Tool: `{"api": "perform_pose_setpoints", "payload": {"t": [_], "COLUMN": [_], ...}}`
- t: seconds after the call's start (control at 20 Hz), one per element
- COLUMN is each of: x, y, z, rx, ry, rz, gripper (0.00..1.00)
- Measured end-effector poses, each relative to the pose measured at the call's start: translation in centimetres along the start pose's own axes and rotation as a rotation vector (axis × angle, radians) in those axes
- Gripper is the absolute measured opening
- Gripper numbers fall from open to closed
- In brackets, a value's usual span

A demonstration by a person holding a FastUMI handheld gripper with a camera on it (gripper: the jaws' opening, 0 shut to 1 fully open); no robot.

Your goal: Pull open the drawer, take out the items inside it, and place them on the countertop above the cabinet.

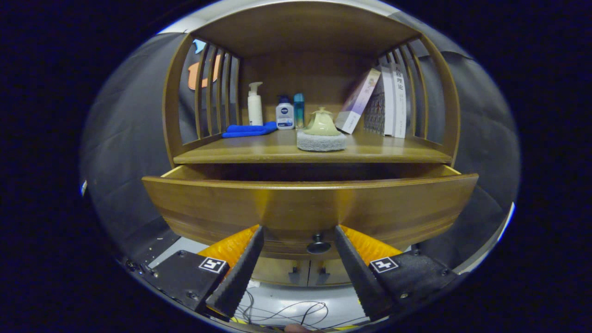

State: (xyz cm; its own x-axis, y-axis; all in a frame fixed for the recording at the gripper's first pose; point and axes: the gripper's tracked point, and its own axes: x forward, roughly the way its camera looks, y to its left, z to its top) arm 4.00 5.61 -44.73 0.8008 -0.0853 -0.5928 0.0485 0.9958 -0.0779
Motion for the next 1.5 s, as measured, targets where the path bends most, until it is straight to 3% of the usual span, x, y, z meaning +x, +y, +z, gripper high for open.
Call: {"api": "perform_pose_setpoints", "payload": {"t": [0.55, 0.8, 1.1, 1.5], "x": [5.1, 4.1, -4.0, -19.3], "y": [-0.8, -0.5, 0.1, -2.4], "z": [2.2, 3.6, 10.8, 22.3], "rx": [0.023, 0.03, -0.009, -0.064], "ry": [0.062, 0.052, -0.126, -0.429], "rz": [0.027, 0.049, 0.156, 0.189], "gripper": [0.98, 0.98, 0.98, 0.98]}}
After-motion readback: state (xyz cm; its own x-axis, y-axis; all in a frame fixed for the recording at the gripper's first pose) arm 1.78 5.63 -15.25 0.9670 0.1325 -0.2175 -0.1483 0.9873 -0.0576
